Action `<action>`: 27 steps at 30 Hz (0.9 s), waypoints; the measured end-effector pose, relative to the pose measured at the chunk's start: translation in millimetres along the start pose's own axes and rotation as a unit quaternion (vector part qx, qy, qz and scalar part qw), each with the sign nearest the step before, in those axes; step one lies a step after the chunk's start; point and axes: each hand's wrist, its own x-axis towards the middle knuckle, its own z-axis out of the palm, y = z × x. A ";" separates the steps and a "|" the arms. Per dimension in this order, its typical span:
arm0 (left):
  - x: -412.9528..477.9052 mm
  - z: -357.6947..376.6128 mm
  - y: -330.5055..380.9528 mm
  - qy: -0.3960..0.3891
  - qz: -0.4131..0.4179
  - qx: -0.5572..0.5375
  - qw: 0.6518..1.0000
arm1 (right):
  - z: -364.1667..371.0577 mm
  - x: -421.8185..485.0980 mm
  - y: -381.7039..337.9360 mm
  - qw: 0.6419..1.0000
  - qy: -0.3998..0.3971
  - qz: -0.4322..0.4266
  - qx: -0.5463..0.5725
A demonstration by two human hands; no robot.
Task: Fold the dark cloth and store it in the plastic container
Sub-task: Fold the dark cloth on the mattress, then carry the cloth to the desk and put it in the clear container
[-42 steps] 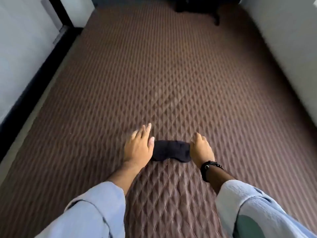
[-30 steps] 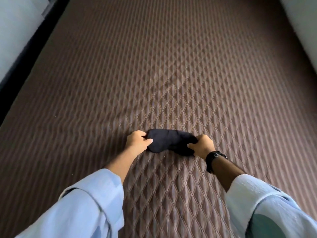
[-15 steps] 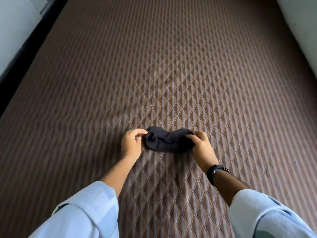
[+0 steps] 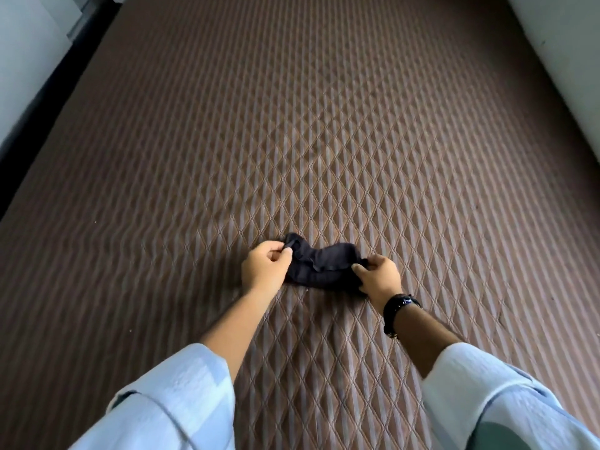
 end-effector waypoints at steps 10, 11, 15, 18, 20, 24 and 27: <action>-46.4 51.0 21.1 -0.097 0.188 0.218 0.953 | -6.8 -13.8 -8.6 0.975 -0.085 0.081 0.190; -46.1 52.1 16.2 -0.124 0.187 0.244 0.943 | -5.5 -16.3 -10.7 0.983 -0.086 0.063 0.150; -55.5 44.0 22.9 -0.149 0.180 0.128 0.964 | -8.7 -35.9 -13.1 0.997 -0.031 0.017 0.069; -83.2 31.5 54.7 -0.187 -0.052 -0.028 0.981 | -42.7 -67.6 -20.8 0.971 -0.032 0.040 0.234; -110.4 32.3 90.5 -0.280 -0.145 -0.143 0.938 | -78.7 -95.1 -29.4 0.956 -0.043 0.038 0.288; -190.9 36.4 186.4 -0.312 -0.016 -0.183 0.932 | -186.9 -181.3 -44.9 0.955 -0.018 -0.009 0.295; -275.4 31.9 250.8 -0.403 0.091 -0.124 0.902 | -275.3 -261.5 -50.0 0.943 0.070 -0.047 0.322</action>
